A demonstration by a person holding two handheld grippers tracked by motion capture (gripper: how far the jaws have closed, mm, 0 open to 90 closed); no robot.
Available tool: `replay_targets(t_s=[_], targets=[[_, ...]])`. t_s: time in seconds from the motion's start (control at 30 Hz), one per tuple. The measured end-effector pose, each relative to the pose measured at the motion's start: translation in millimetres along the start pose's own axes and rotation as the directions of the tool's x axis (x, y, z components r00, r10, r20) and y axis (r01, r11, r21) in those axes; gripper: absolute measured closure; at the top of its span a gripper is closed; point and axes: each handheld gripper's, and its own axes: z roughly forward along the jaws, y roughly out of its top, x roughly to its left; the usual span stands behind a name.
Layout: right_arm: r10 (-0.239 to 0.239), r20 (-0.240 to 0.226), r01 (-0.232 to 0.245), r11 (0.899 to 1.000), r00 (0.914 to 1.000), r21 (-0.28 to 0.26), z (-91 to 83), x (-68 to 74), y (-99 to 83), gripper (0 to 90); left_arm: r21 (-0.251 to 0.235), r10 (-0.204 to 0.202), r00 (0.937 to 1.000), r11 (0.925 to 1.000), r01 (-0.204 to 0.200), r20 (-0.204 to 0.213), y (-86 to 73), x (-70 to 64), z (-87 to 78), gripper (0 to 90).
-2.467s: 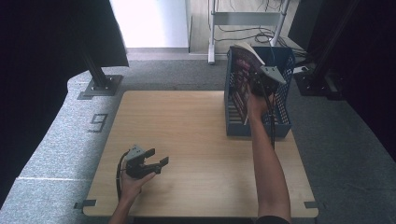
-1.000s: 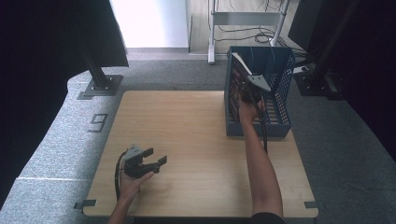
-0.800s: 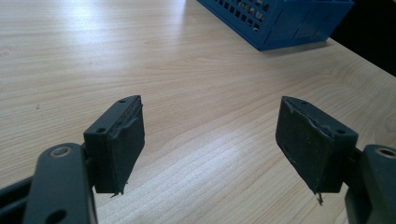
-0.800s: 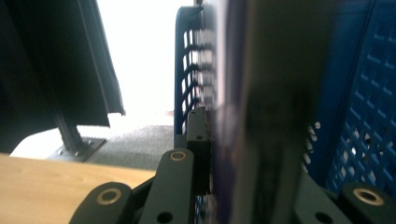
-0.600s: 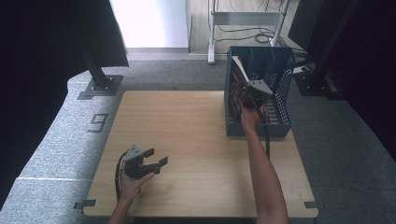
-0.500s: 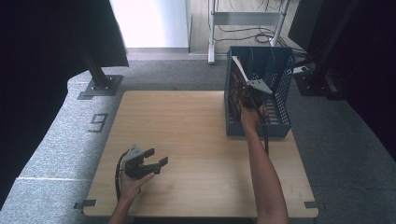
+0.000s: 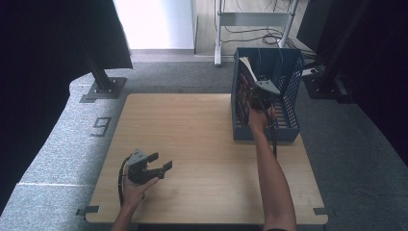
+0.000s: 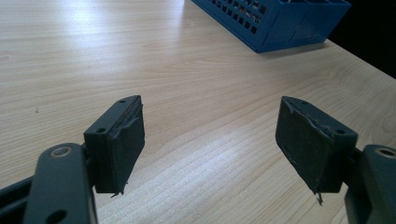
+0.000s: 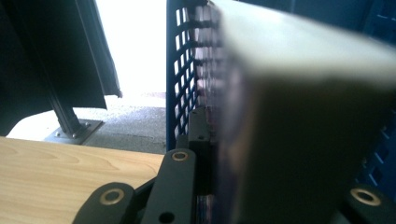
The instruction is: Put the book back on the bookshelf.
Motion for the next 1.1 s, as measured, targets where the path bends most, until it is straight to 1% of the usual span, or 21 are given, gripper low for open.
replay_targets(t_s=[0.13,0.17,0.27,0.4,0.5,0.57,0.63,0.67,0.7,0.8,0.87,0.9,0.93,1.0,1.07,1.1], targets=[[-0.009,0.016,0.009,1.000,0.9998,-0.012,0.3,-0.9,0.0,81.7,-0.004,0.000,1.0000,1.0000,0.000,-0.003,0.7,1.4,0.2,24.3],[-0.011,0.026,0.012,1.000,0.9996,-0.026,0.8,-2.1,0.4,81.7,-0.005,0.000,1.0000,1.0000,0.000,-0.008,0.8,2.5,0.3,24.5],[-0.007,0.046,0.009,0.999,0.9989,-0.047,1.5,-5.0,3.3,81.8,-0.006,0.000,0.9999,1.0000,0.000,-0.013,0.8,3.4,0.0,24.6],[0.008,0.070,-0.002,0.996,0.9975,-0.093,2.1,-10.1,8.3,81.8,-0.004,0.002,0.9999,1.0000,-0.002,-0.016,0.7,3.7,0.2,24.6],[0.020,0.077,-0.012,0.995,0.9968,-0.100,6.0,-12.3,10.5,81.7,-0.002,0.003,0.9999,1.0000,-0.003,-0.017,0.6,3.6,0.3,24.6],[0.020,0.079,-0.012,0.995,0.9967,-0.101,7.9,-12.3,10.9,81.7,-0.003,0.003,0.9998,1.0000,-0.003,-0.019,0.6,3.7,0.2,24.6],[0.003,0.089,0.006,0.995,0.9960,-0.103,15.3,-8.8,10.4,81.7,-0.005,-0.001,0.9997,1.0000,0.000,-0.023,0.3,4.8,-0.4,24.6],[0.003,0.089,0.006,0.995,0.9960,-0.103,15.3,-8.8,10.4,81.7,-0.005,-0.001,0.9997,1.0000,0.000,-0.023,0.3,4.8,-0.4,24.6],[-0.006,0.097,0.016,0.994,0.9953,-0.108,21.0,-6.1,9.0,81.8,-0.005,-0.001,0.9997,1.0000,0.001,-0.026,0.1,6.4,-1.1,24.6],[-0.008,0.102,0.020,0.993,0.9948,-0.114,25.5,-3.4,5.9,81.7,-0.008,-0.007,0.9996,0.9999,0.007,-0.029,-0.2,8.3,-1.8,24.6],[-0.036,0.084,0.044,0.994,0.9958,-0.098,31.0,2.9,-1.3,81.6,-0.010,-0.013,0.9994,0.9999,0.012,-0.032,-0.5,11.0,-2.1,24.6],[-0.047,0.073,0.055,0.992,0.9962,-0.110,30.9,5.4,-3.4,81.5,-0.008,-0.013,0.9994,0.9999,0.013,-0.033,-0.6,11.6,-2.0,24.6],[-0.060,0.061,0.067,0.992,0.9963,-0.109,30.8,7.9,-5.2,81.4,-0.007,-0.013,0.9993,0.9999,0.013,-0.034,-0.9,12.1,-1.8,24.5],[-0.080,0.022,0.083,0.989,0.9965,-0.125,28.9,11.4,-9.0,80.6,-0.004,-0.014,0.9994,0.9999,0.014,-0.033,-1.3,12.2,-1.4,24.6],[-0.093,-0.014,0.091,0.987,0.9955,-0.130,25.8,13.6,-10.0,77.6,-0.001,-0.011,0.9995,0.9999,0.011,-0.030,-1.4,11.1,-1.2,24.5],[-0.092,-0.033,0.087,0.988,0.9953,-0.127,24.1,13.9,-9.6,74.5,-0.001,-0.009,0.9996,1.0000,0.009,-0.028,-1.4,10.4,-0.9,24.5]])
